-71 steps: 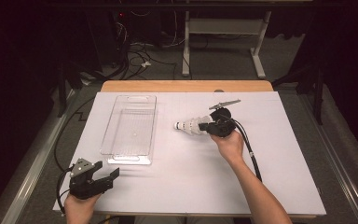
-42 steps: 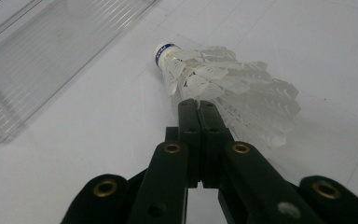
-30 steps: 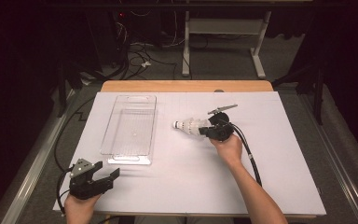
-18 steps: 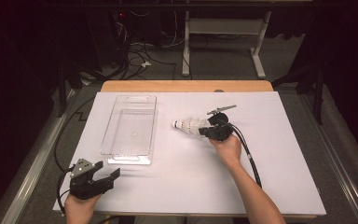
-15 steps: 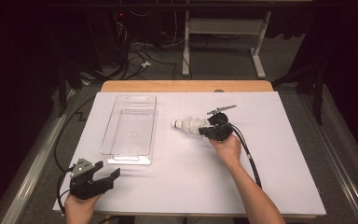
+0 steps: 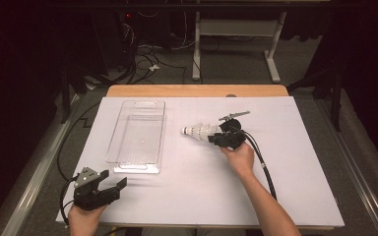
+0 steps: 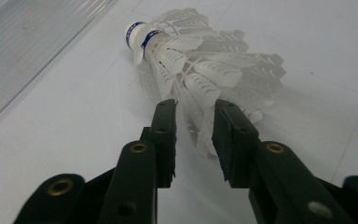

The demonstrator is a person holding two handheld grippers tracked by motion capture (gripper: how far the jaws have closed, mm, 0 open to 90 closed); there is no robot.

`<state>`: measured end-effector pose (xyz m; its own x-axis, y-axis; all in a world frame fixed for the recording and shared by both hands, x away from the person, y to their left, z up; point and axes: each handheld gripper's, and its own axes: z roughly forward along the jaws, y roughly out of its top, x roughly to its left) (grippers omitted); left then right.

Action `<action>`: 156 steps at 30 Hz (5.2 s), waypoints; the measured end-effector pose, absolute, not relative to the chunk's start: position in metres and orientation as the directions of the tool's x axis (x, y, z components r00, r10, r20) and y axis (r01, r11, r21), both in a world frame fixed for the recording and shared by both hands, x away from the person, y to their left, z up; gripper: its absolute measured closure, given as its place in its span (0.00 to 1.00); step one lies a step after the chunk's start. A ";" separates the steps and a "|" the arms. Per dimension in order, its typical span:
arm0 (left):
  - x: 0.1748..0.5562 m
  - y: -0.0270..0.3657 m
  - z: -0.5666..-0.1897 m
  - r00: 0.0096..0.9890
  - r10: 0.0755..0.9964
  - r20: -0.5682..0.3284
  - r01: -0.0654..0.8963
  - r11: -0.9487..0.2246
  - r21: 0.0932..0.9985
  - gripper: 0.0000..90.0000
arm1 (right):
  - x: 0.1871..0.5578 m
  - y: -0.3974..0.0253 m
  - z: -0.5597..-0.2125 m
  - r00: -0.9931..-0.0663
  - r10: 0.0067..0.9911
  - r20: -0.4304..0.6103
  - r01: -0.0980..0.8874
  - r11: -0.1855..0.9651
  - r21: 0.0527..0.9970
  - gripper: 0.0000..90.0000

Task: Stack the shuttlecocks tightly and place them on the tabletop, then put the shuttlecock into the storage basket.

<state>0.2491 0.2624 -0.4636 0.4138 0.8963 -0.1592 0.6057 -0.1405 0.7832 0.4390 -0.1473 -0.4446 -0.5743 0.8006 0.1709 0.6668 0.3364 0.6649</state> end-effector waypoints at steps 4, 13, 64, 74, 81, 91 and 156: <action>0.249 0.261 -0.464 0.416 0.896 -0.158 0.603 -0.142 0.785 0.30 | 0.438 -0.147 -0.444 -0.570 0.804 0.167 0.667 0.334 0.666 0.71; 0.249 0.262 -0.464 0.416 0.895 -0.164 0.602 -0.135 0.787 0.30 | 0.434 -0.150 -0.441 -0.564 0.810 0.159 0.658 0.325 0.680 0.58; 0.248 0.262 -0.463 0.426 0.890 -0.164 0.602 -0.143 0.785 0.30 | 0.436 -0.115 -0.461 -0.612 0.790 0.049 0.544 0.375 0.751 0.41; 0.247 0.262 -0.463 0.426 0.890 -0.162 0.601 -0.145 0.786 0.30 | 0.443 -0.112 -0.461 -0.590 0.805 0.069 0.583 0.365 0.726 0.59; 0.247 0.261 -0.463 0.433 0.888 -0.155 0.599 -0.155 0.786 0.30 | 0.443 -0.107 -0.460 -0.604 0.795 0.053 0.578 0.391 0.716 0.81; 0.248 0.260 -0.463 0.436 0.890 -0.130 0.594 -0.176 0.785 0.30 | 0.443 -0.106 -0.458 -0.626 0.776 0.070 0.588 0.412 0.696 0.99; 0.254 0.273 -0.467 0.408 0.892 -0.194 0.606 -0.106 0.789 0.26 | 0.434 -0.087 -0.394 -0.717 0.681 0.148 0.552 0.426 0.716 0.99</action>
